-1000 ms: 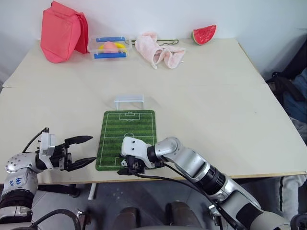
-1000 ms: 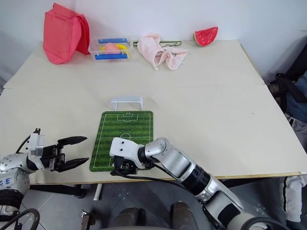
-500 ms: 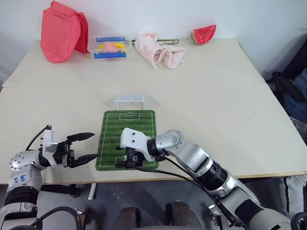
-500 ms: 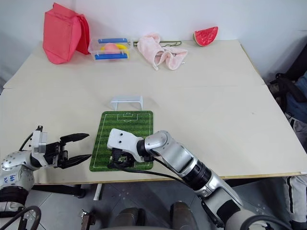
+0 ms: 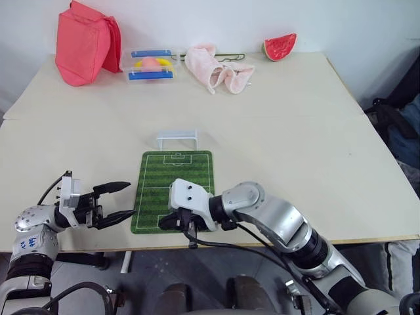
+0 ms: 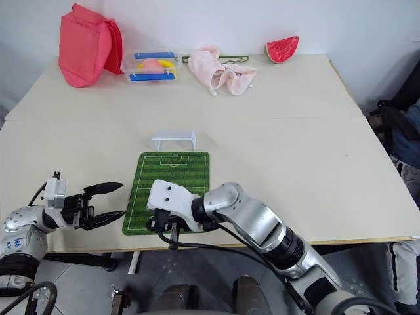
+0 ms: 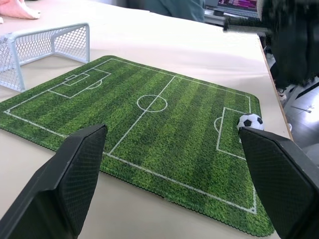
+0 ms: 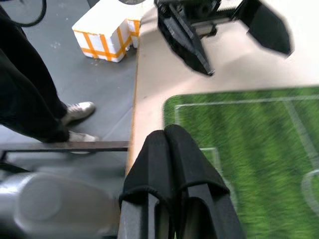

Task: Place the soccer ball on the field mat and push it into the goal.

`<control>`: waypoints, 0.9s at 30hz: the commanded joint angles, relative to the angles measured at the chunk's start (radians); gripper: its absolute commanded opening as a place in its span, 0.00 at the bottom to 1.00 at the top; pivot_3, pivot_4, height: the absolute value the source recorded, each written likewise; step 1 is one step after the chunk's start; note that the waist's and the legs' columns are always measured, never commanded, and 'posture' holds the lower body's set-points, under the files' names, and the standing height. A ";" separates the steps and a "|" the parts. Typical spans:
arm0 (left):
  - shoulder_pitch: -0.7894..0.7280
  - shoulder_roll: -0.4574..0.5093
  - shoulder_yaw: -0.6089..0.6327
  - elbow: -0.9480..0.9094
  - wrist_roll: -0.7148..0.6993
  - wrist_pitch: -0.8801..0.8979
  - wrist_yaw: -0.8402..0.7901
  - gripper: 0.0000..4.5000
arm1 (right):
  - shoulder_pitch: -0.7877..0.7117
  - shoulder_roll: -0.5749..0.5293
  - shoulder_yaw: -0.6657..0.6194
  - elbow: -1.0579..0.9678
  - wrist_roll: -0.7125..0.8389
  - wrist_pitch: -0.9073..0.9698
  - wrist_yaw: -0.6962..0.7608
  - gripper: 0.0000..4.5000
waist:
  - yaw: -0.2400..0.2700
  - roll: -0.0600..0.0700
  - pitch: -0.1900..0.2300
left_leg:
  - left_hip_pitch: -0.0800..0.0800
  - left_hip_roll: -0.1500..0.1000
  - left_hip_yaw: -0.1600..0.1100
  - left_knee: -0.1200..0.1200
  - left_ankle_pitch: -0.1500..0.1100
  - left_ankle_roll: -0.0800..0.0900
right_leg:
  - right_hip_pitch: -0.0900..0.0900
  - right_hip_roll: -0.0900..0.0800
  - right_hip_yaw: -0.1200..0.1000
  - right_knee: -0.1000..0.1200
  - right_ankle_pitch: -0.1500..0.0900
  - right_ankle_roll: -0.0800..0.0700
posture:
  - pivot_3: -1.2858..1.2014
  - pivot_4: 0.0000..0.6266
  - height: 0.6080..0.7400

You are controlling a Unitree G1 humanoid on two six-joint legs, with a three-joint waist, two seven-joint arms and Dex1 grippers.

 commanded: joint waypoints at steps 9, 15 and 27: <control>0.061 0.074 0.011 -0.094 -0.059 0.042 -0.112 1.00 | 0.069 0.025 0.078 0.000 0.030 -0.022 -0.031 0.00 | 0.000 0.000 0.000 | 0.000 0.000 0.000 0.000 0.000 0.000 | 0.000 0.000 0.001 0.000 0.000 0.000 | 0.52 0.24 1.00; 0.064 0.079 0.016 -0.093 -0.057 0.043 -0.112 1.00 | 0.051 0.018 0.044 0.096 0.004 -0.090 -0.038 0.00 | 0.000 0.000 0.000 | 0.000 0.000 0.000 0.000 0.000 0.000 | 0.000 0.000 0.001 0.000 0.000 0.000 | 0.52 0.24 1.00; -0.067 0.028 0.007 0.018 -0.005 0.000 -0.112 1.00 | -0.186 -0.043 -0.309 0.370 -0.057 -0.236 -0.175 0.00 | 0.001 0.000 0.001 | -0.002 -0.001 0.000 0.001 0.000 0.000 | -0.002 0.000 -0.001 0.000 0.000 0.000 | 0.52 0.24 1.00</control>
